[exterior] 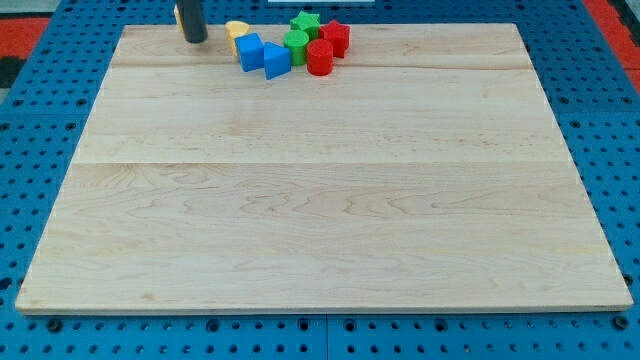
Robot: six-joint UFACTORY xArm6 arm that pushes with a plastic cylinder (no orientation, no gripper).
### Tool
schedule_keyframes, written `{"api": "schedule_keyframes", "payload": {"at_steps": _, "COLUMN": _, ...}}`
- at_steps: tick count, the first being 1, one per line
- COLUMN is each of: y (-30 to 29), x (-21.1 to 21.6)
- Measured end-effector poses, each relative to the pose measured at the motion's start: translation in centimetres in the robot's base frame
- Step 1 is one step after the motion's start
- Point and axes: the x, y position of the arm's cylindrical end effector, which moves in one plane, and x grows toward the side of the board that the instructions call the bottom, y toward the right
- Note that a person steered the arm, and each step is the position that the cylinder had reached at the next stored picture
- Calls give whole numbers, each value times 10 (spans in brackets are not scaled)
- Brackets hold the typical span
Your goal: Slide the yellow heart above the blue triangle
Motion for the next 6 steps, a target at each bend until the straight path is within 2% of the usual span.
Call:
{"api": "schedule_keyframes", "payload": {"at_steps": 2, "y": -8, "x": -2}}
{"api": "schedule_keyframes", "payload": {"at_steps": 3, "y": 33, "x": -3}}
{"api": "schedule_keyframes", "payload": {"at_steps": 6, "y": 99, "x": 11}}
